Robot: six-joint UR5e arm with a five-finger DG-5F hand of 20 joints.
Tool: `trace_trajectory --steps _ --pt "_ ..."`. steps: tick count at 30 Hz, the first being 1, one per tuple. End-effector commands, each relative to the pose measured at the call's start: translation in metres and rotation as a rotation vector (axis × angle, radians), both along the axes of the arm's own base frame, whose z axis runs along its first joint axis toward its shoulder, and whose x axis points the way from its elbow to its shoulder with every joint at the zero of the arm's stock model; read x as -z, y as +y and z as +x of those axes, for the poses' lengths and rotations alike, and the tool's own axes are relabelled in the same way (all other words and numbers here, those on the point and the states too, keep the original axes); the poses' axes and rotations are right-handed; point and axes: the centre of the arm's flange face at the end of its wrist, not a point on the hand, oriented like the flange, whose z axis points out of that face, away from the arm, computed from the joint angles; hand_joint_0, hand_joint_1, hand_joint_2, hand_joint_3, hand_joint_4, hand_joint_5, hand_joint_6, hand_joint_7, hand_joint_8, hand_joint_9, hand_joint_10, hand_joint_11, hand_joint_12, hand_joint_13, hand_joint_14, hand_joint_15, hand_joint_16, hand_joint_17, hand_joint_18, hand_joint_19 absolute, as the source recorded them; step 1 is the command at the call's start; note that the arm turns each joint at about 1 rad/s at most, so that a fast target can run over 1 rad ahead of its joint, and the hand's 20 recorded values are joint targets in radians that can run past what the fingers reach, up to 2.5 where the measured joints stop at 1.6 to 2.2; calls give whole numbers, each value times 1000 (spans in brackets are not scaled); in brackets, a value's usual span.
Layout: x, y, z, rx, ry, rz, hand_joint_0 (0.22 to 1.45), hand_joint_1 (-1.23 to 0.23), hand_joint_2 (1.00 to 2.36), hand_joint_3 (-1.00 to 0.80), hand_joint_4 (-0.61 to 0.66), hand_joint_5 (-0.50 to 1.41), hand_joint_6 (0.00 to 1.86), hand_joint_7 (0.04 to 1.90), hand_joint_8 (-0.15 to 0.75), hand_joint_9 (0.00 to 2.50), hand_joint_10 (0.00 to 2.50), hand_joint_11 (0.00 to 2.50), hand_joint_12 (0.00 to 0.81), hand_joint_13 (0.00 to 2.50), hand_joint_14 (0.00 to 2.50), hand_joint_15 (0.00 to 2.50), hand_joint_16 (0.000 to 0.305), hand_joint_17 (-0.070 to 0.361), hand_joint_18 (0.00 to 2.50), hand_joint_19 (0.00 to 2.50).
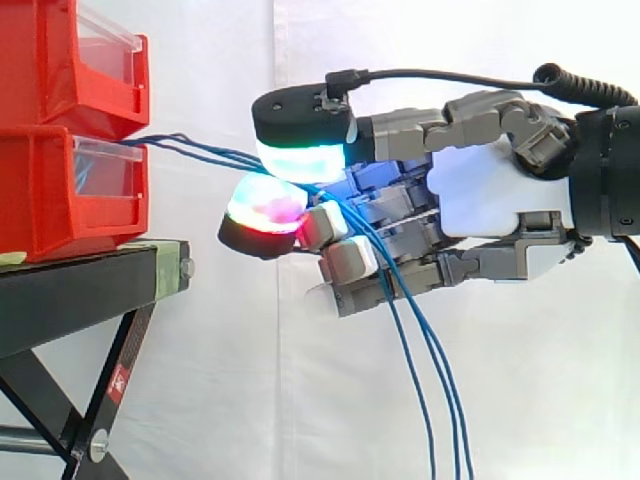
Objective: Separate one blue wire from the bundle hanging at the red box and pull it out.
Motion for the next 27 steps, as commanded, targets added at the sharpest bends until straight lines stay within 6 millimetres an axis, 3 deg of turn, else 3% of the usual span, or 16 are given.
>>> trace_trajectory --steps 1,12,19,27 --pt "0 0 0 -1 0 0 774 -949 1026 -182 266 -258 878 1030 327 755 10 1394 332 1066 23 1274 28 62 566 442" --pt "0 -1 0 2 0 0 774 -979 1022 -233 264 -266 868 1039 315 638 11 1369 330 981 23 1244 28 63 505 387" --pt "0 0 0 0 0 0 644 -727 1027 -89 258 -242 865 1017 328 800 12 1345 324 1080 23 1270 27 62 566 497" --pt "1 -1 0 2 3 -5 542 -740 1020 -195 262 -250 832 1077 346 767 14 1345 359 1042 21 1261 35 79 536 522"
